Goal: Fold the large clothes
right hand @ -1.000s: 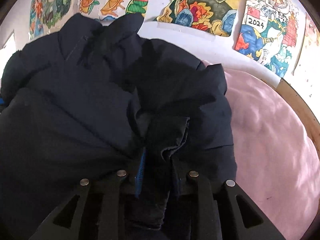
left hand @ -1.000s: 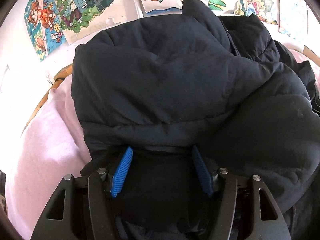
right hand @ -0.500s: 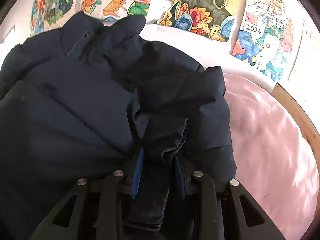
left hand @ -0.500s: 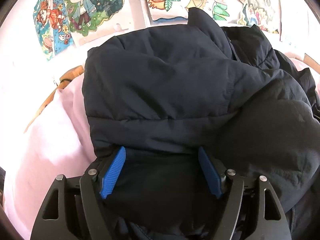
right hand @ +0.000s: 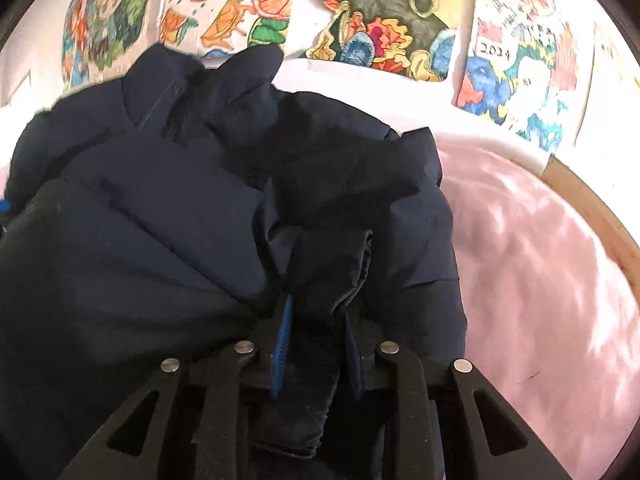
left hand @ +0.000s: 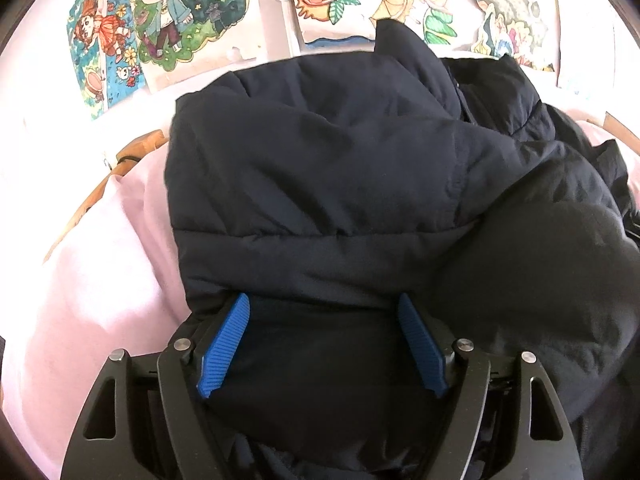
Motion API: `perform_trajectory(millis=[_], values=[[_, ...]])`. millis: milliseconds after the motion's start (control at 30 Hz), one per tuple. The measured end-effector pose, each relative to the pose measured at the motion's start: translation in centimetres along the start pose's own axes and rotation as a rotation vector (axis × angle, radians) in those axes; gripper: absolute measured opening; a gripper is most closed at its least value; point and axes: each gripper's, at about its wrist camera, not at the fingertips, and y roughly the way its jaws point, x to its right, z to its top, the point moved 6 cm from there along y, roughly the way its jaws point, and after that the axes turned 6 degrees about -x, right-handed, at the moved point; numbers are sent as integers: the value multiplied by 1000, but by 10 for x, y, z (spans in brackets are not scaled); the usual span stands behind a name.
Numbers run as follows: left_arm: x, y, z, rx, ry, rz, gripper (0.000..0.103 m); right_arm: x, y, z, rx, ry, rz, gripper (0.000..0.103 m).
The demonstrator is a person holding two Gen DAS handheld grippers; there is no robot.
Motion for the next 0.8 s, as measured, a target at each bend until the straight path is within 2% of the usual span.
perform_trajectory(millis=[100,133,167,233,367,533,667,800], values=[[-1,-16,3,7,-34,-81,72,10,-13,5,8,40,48,34],[-2,-23,4,19,-48,-115,72,13,-19,6,8,52,71,43],[-4,-32,6,33,-61,-136,72,16,-26,7,8,61,103,61],[-7,-43,10,41,-83,-143,73,21,-43,9,32,73,153,80],[-6,-59,18,9,-94,-149,73,24,-66,12,21,27,180,85],[1,-71,38,-21,-30,-150,73,28,-82,21,-1,4,205,97],[-3,-63,69,-47,-48,-189,73,32,-73,34,-32,23,237,99],[-8,-49,111,-28,-69,-235,73,33,-49,57,-57,67,279,99]])
